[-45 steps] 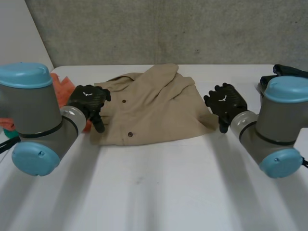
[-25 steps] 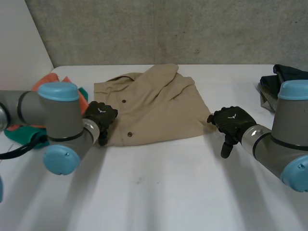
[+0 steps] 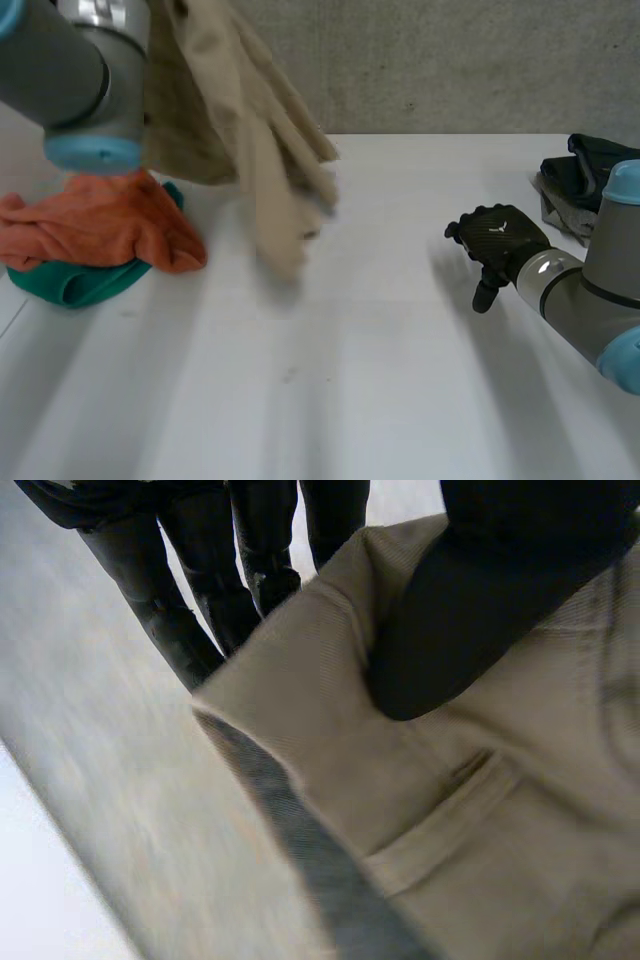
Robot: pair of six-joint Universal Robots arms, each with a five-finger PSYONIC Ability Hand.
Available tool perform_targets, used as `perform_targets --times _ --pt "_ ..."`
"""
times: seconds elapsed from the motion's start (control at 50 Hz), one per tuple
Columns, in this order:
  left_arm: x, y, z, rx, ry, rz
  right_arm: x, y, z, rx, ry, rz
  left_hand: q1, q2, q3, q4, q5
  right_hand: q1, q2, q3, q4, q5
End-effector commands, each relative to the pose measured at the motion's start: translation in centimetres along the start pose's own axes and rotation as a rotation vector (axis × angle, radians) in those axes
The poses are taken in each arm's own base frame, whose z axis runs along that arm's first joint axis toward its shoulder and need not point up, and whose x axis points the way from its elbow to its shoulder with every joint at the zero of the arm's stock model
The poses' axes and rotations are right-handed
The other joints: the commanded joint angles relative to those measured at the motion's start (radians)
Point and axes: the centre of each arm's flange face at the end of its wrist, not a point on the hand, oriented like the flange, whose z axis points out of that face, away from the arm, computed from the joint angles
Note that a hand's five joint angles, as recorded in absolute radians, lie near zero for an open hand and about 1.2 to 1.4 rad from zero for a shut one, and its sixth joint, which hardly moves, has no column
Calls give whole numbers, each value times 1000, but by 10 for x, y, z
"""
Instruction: Fold the laundry.
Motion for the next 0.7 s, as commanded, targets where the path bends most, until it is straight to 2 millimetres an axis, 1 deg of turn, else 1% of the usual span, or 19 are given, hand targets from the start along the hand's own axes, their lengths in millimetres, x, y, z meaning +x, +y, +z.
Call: perform_targets --times 0.02,0.06,0.08,0.12,0.14,0.2,0.22,0.26,0.28,0.32,0.36,0.4,0.46,0.48,0.54,0.56,0.62,0.64,0.7 --pt "58 -16 -12 106 294 -298 7 -1 0 1 19 6 261 198 215 201 230 -20 -4 5 -8 27" --pt "78 -11 -25 81 388 -363 9 0 0 -1 24 9 261 198 215 201 230 -17 -1 8 -5 30" --pt "99 -8 -39 55 482 -426 12 0 1 -1 31 10 261 198 215 201 230 -20 -4 5 -8 27" --pt "120 -4 -57 15 574 -478 14 1 1 -4 36 13 261 198 215 201 230 -17 -1 8 -5 30" --pt "141 5 -77 -34 655 -516 16 1 2 -4 41 14 261 198 215 201 230 -17 -1 8 -5 30" --pt "167 12 -107 -88 764 -558 22 3 3 -4 57 19 261 198 215 201 230 -14 2 11 -3 33" --pt "183 12 -127 -117 833 -581 25 3 5 -4 65 21 75 13 29 16 45 -11 5 14 0 36" --pt "197 9 -146 -134 893 -598 28 4 6 -6 75 19 -254 -316 -300 -313 -284 -11 5 14 0 36" --pt "205 8 -160 -158 930 -605 30 5 7 -11 80 20 -485 -548 -531 -544 -516 -11 5 14 0 36" --pt "210 5 -170 -175 955 -604 33 7 8 -16 87 21 -707 -769 -753 -766 -737 -11 5 14 0 36" --pt "207 -1 -173 -190 959 -583 35 8 9 -19 96 23 -961 -1024 -1007 -1020 -991 -11 5 14 0 36" --pt "199 -8 -170 -188 949 -563 43 8 10 -22 121 27 -961 -1024 -1007 -1020 -991 -11 5 14 0 36" --pt "175 -25 -159 -201 888 -512 53 5 11 -16 145 28 -961 -1024 -1007 -1020 -991 -14 2 11 -3 33" --pt "161 -31 -154 -223 845 -487 56 3 11 -10 148 28 -961 -1024 -1007 -1020 -991 -14 2 11 -3 33" --pt "139 -39 -154 -293 775 -444 54 0 8 -12 130 23 -961 -1024 -1007 -1020 -991 -14 2 11 -3 33" --pt "128 -40 -158 -343 735 -416 51 -3 6 -6 106 11 -961 -1024 -1007 -1020 -991 -11 5 14 0 36" --pt "110 -38 -169 -447 672 -359 41 -14 -3 19 41 -30 -961 -1024 -1007 -1020 -991 18 34 43 30 65" --pt "100 -34 -179 -521 638 -318 33 -21 -9 37 -9 -65 -961 -1024 -1007 -1020 -991 50 66 75 62 97" --pt "88 -28 -198 -630 606 -249 18 -29 -20 56 -104 -116 -890 -953 -936 -949 -921 86 102 110 97 133"
